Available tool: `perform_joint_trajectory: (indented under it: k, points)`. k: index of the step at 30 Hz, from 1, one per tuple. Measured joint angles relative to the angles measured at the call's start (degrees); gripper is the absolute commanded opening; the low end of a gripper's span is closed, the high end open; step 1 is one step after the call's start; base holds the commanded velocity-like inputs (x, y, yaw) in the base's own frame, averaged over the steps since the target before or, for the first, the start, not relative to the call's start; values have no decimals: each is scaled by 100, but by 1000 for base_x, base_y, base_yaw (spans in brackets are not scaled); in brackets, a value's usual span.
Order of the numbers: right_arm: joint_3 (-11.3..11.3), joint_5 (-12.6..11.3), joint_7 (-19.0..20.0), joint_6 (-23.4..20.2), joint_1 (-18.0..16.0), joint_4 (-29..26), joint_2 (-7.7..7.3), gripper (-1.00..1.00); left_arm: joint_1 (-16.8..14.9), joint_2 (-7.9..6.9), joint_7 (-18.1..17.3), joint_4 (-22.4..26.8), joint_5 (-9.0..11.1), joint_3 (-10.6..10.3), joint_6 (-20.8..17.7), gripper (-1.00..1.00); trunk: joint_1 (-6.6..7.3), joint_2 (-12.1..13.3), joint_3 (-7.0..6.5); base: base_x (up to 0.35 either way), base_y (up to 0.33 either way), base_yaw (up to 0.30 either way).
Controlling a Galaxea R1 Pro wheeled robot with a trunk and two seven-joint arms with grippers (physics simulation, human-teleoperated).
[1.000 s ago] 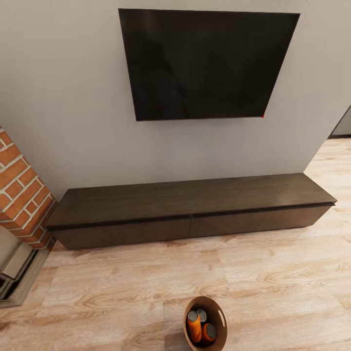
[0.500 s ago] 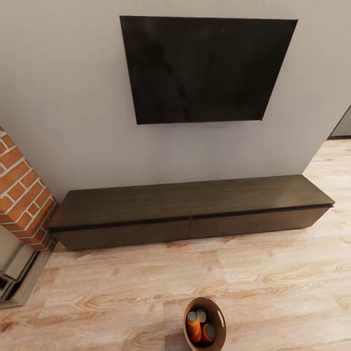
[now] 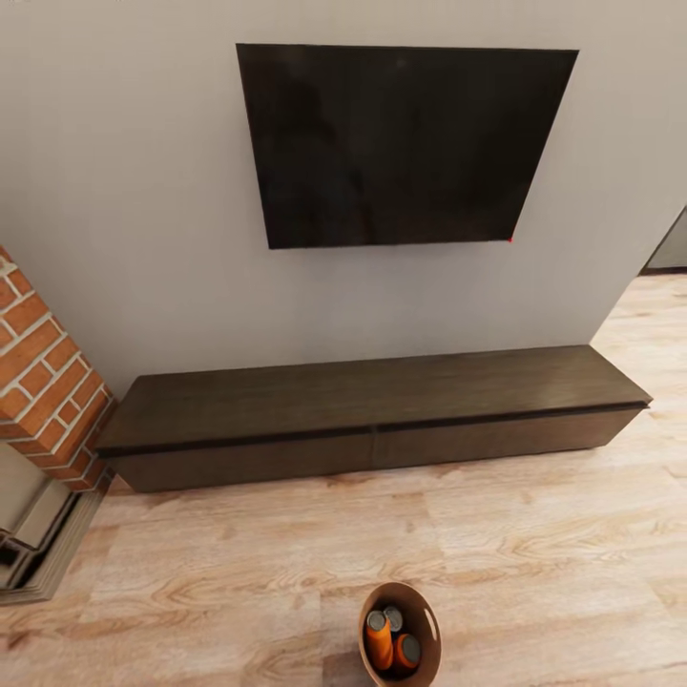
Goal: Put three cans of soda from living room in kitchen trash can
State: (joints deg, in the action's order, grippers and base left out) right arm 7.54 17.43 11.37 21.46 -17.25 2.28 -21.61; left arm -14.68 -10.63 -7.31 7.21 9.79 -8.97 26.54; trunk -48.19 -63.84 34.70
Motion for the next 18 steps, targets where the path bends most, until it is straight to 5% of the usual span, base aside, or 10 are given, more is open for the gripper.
perform_joint_trajectory:
  k: [5,11,12,18]
  points:
    - [232,5,-2,-10,6,9,49,100,0,131,410,2,-172,-99,7,100,110,201,-90,0,0,0]
    - [282,1,-3,-59,10,20,115,100,0,216,1343,-1,-437,-186,7,100,242,441,-197,0,0,0]
    - [287,6,1,-299,12,24,197,100,1,251,1728,-130,-493,-189,-30,100,264,481,-215,0,0,0]
    - [303,7,20,-1005,12,22,558,100,0,412,1926,-454,-494,-166,-469,100,395,722,-323,0,0,0]
